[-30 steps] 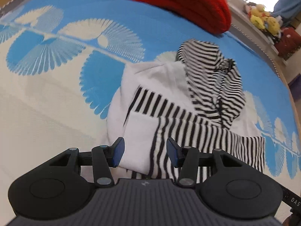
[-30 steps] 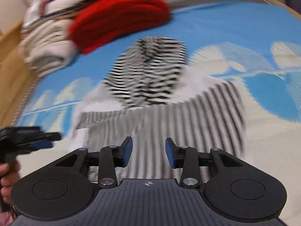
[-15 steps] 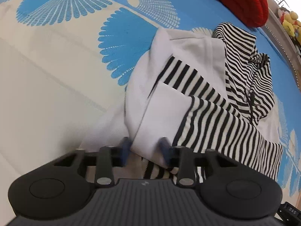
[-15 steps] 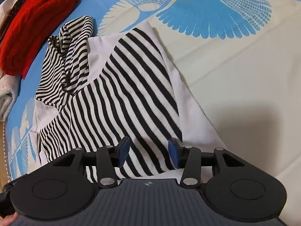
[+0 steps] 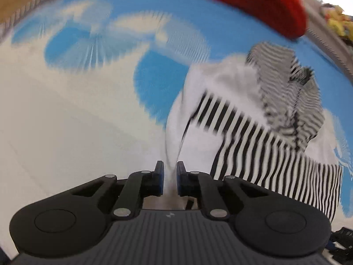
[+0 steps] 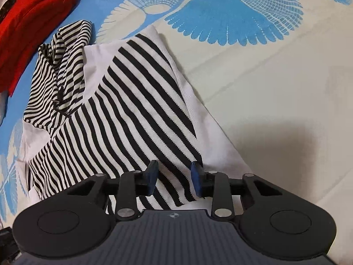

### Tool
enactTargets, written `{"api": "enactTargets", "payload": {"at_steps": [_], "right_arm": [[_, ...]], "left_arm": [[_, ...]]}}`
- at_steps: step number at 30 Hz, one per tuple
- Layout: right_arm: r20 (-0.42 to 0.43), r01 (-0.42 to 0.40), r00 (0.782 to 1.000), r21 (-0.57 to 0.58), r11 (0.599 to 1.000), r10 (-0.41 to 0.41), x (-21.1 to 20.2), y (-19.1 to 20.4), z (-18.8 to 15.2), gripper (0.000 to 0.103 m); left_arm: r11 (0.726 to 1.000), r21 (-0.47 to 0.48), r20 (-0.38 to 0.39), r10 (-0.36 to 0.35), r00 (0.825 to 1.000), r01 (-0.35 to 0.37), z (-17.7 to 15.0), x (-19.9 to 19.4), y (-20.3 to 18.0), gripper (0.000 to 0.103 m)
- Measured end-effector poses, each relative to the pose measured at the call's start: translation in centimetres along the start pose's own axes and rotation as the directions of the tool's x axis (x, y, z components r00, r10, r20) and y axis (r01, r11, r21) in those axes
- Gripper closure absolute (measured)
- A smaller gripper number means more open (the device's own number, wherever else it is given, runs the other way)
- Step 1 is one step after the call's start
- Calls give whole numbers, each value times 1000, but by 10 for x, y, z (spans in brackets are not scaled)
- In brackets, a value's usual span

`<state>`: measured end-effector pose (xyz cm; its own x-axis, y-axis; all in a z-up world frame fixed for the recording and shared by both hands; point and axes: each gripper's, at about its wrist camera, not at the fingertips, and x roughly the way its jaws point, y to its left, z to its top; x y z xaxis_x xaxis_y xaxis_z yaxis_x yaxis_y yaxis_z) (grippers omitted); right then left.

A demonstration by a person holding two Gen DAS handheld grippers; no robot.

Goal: Fold small clothes

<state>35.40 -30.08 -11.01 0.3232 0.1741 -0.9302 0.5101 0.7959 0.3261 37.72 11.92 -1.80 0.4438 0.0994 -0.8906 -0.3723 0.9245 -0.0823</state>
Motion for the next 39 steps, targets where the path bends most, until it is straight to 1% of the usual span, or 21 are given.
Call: {"api": "enactTargets", "payload": {"at_steps": [2, 3, 6, 8, 9, 10, 12, 13, 14, 15, 16, 18, 19, 21, 23, 25, 26, 29, 32, 34, 39], "right_arm": [[46, -11, 999, -45, 999, 13, -7, 9, -1, 60], [59, -16, 998, -69, 998, 20, -8, 14, -1, 60], [36, -17, 999, -73, 997, 20, 0, 14, 0, 56], [-17, 5, 1000, -36, 999, -6, 14, 6, 0, 56], [-27, 1, 1000, -15, 1000, -1, 16, 2, 1, 56], [-22, -1, 1000, -11, 1000, 1, 14, 3, 1, 56], [10, -13, 1000, -55, 998, 14, 5, 10, 3, 56], [32, -21, 999, -84, 996, 24, 1, 14, 4, 55], [44, -20, 999, -106, 994, 25, 0, 17, 4, 54], [46, -14, 999, -121, 993, 19, 0, 18, 4, 54], [35, -5, 999, -127, 992, 9, 4, 16, 4, 51], [-23, 6, 1000, -108, 994, -8, 16, 7, 5, 49], [-35, -2, 999, -89, 996, -1, 17, 3, 5, 50], [-13, -11, 1000, -100, 995, 9, 10, 4, 7, 50], [46, -2, 999, -169, 986, 10, -3, 11, 7, 50], [108, 17, 994, -229, 973, 8, -17, 16, 10, 49], [131, 25, 991, -253, 967, 8, -21, 18, 11, 49], [187, 53, 982, -320, 946, 8, -34, 22, 14, 49], [229, 84, 974, -371, 925, 3, -44, 22, 17, 49], [252, 108, 968, -394, 913, -5, -50, 23, 18, 49], [284, 143, 958, -417, 898, -20, -60, 15, 23, 49]], "left_arm": [[999, 18, 56, -39, 998, 38, 3, -7, -3, 89], [997, 27, 46, -69, 997, 68, 3, -5, -5, 89], [990, -5, -87, -142, 986, 143, -3, 22, 0, 89], [995, -20, -208, -97, 973, 95, -13, 48, 7, 89], [997, -26, -224, -83, 971, 79, -14, 53, 10, 89], [997, -32, -219, -82, 972, 76, -14, 53, 12, 86], [996, -21, -168, -91, 982, 89, -9, 41, 10, 86], [995, -2, -129, -100, 987, 100, -6, 35, 7, 82], [994, 27, -94, -105, 990, 108, -4, 31, 3, 74], [993, 59, -88, -96, 992, 101, -7, 32, -1, 70], [994, 68, -117, -80, 990, 88, -10, 37, 0, 68], [997, 25, -217, -69, 974, 76, -17, 55, 5, 68], [997, 11, -224, -69, 972, 73, -19, 57, 6, 68], [997, 42, -179, -50, 983, 58, -16, 50, 0, 68], [993, 104, -73, -47, 996, 54, -8, 31, -10, 65], [988, 141, 3, -66, 998, 65, -3, 17, -20, 60], [985, 152, 40, -88, 995, 81, -2, 11, -23, 54], [978, 175, 121, -133, 984, 111, -1, 1, -37, 45], [971, 206, 172, -158, 972, 122, -3, -8, -50, 44], [972, 212, 212, -146, 966, 100, -2, -14, -58, 43], [969, 225, 260, -163, 952, 104, 5, -24, -71, 43]]}}
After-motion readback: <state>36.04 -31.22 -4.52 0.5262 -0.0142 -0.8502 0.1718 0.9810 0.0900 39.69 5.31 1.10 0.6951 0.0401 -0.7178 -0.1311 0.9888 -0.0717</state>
